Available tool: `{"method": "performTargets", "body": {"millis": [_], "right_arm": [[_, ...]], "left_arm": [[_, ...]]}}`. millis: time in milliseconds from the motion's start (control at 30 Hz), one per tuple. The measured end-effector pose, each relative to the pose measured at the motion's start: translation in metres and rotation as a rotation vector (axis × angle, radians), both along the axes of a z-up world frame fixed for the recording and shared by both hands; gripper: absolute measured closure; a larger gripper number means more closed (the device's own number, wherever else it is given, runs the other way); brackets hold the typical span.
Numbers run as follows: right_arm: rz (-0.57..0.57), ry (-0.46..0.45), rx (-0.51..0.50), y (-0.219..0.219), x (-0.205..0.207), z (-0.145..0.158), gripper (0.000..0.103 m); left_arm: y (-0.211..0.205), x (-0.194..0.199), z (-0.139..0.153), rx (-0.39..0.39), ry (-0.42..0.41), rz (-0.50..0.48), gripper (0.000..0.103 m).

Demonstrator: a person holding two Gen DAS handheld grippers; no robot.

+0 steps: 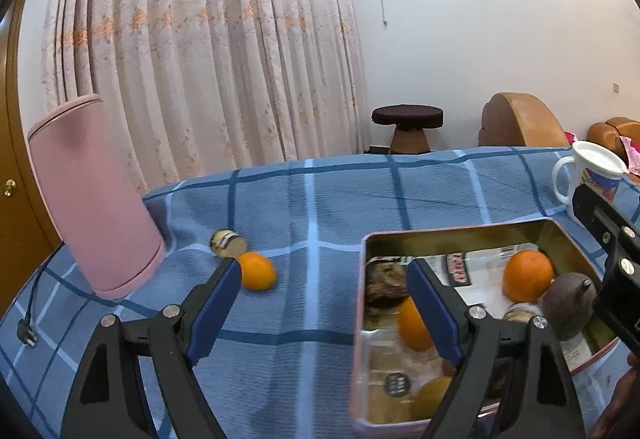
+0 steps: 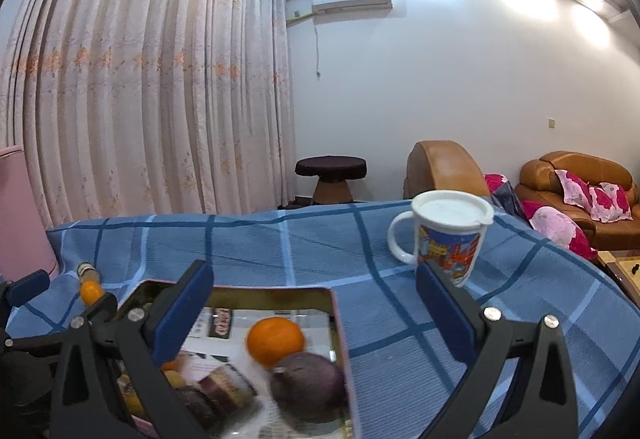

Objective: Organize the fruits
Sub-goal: 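Withdraw both open grippers from the tin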

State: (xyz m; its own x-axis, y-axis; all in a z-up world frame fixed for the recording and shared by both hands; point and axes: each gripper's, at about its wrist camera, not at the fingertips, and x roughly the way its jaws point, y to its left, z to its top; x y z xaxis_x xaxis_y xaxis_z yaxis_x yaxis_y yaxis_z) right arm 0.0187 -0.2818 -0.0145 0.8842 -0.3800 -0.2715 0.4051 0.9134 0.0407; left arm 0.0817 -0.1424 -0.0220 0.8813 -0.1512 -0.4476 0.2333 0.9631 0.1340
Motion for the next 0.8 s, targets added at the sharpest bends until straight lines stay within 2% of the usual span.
{"method": "performTargets", "body": {"millis": [267,800], "right_arm": [[0.025,0.004,0.014,0.035,0.014,0.001,0.000],[0.114,0.005,0.009,0.109,0.043,0.002,0.000]], "left_arm": [[0.027,0.006,-0.003,0.046,-0.006,0.035,0.017],[0.100,0.034,-0.003,0.030,-0.001,0.151,0.017]]}}
